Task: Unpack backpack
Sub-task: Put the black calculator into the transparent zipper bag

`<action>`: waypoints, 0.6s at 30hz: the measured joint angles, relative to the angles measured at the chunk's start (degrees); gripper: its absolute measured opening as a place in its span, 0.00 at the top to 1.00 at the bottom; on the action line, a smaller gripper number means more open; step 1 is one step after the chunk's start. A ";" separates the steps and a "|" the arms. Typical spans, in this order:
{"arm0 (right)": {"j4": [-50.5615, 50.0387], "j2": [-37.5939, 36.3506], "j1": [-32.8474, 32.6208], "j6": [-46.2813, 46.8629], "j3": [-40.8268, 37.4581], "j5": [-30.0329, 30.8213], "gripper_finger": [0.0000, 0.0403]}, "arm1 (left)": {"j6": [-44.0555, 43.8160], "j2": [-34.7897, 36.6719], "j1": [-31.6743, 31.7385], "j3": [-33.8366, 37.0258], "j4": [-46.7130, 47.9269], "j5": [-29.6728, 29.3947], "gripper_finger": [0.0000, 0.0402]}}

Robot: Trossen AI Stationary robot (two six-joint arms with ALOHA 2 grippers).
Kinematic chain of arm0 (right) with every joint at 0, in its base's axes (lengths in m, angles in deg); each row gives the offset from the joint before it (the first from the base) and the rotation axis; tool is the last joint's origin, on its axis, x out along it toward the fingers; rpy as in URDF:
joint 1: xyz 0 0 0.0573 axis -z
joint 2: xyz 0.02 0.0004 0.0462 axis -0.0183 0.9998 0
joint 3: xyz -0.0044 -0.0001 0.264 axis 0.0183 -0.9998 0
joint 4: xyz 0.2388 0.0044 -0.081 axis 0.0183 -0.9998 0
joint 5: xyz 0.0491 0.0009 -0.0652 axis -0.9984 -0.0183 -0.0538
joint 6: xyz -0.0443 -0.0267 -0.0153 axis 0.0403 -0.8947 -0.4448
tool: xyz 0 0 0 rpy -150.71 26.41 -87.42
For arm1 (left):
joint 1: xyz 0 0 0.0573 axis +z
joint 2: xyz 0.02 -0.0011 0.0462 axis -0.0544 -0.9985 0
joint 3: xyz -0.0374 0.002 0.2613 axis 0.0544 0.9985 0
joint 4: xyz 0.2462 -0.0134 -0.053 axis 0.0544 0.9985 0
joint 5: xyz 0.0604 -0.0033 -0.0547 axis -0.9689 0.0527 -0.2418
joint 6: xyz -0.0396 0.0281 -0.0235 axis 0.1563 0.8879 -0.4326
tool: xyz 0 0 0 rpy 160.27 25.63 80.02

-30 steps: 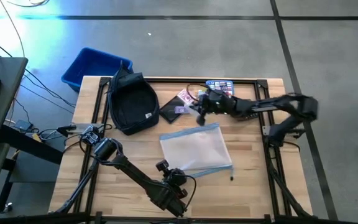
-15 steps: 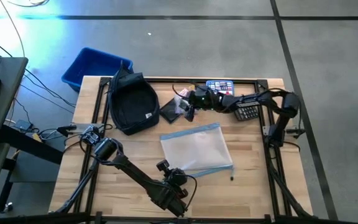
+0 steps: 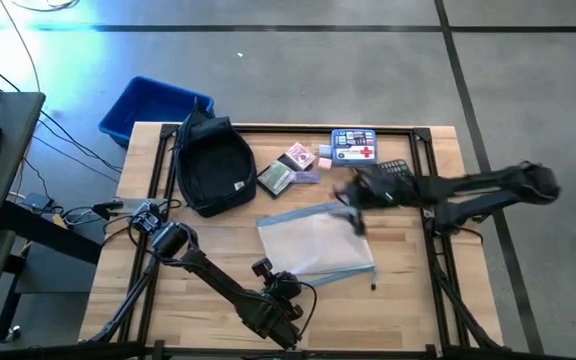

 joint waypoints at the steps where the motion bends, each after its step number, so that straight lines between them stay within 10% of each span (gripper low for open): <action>1: 0.43 -2.66 -2.71 1.57 -2.85 -0.02 0.44 | 0.05 0.00 0.00 0.00 -0.05 0.07 1.00; 9: 9.17 -13.26 -15.87 10.64 -16.19 -6.91 0.44 | 5.10 0.00 0.58 0.00 0.15 0.09 1.00; 15: -10.64 -10.71 -17.45 19.73 -8.52 30.06 0.44 | 10.45 0.00 1.66 0.00 0.22 -0.03 1.00; 18: -25.03 -7.09 -15.79 28.16 -4.41 38.62 0.44 | 12.44 0.00 2.07 0.00 0.30 -0.11 1.00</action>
